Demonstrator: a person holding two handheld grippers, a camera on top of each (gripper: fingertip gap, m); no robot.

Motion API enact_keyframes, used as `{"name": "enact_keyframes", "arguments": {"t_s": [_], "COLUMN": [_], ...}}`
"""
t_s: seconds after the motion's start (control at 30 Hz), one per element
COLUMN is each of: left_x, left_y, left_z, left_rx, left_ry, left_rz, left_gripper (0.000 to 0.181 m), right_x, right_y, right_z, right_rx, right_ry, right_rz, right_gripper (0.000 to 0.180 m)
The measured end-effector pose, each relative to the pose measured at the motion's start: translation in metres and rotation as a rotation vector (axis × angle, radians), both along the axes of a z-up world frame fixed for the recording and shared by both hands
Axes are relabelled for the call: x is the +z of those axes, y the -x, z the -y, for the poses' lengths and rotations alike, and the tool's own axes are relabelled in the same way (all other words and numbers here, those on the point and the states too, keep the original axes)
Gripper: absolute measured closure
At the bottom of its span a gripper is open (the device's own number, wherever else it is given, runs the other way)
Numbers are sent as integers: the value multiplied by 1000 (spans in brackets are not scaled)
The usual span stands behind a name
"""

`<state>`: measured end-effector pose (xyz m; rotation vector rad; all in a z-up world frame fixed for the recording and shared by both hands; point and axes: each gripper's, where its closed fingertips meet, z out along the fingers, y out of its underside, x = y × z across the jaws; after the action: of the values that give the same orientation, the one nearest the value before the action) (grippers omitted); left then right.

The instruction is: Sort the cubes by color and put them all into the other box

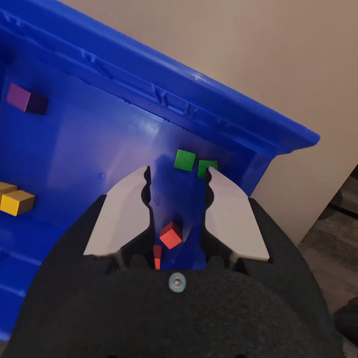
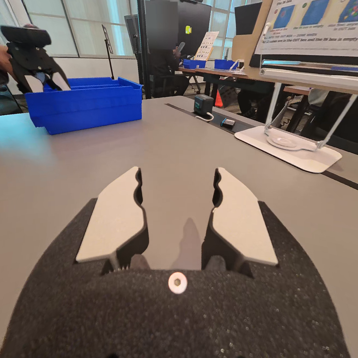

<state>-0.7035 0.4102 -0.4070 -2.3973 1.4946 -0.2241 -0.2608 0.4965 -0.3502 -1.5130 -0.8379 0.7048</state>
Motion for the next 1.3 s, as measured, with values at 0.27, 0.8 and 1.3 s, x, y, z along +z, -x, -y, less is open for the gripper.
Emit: {"name": "enact_keyframes", "arguments": {"t_s": [0.27,0.8,1.3], "left_x": [-10,-3,4], "left_y": [-3,9,5], "left_z": [-10,-37,-48], "left_rx": [-48,43,187], "left_ry": [7,-96,-114], "left_rz": [9,26,85], "left_gripper": [136,137,159], "right_x": [1,4,17], "right_y": [1,-1,-3], "right_z": [1,4,8], "right_rx": [3,18,18], "right_ry": [6,8,12], "right_rz": [-12,-40,-71], "right_gripper": [108,107,109]}}
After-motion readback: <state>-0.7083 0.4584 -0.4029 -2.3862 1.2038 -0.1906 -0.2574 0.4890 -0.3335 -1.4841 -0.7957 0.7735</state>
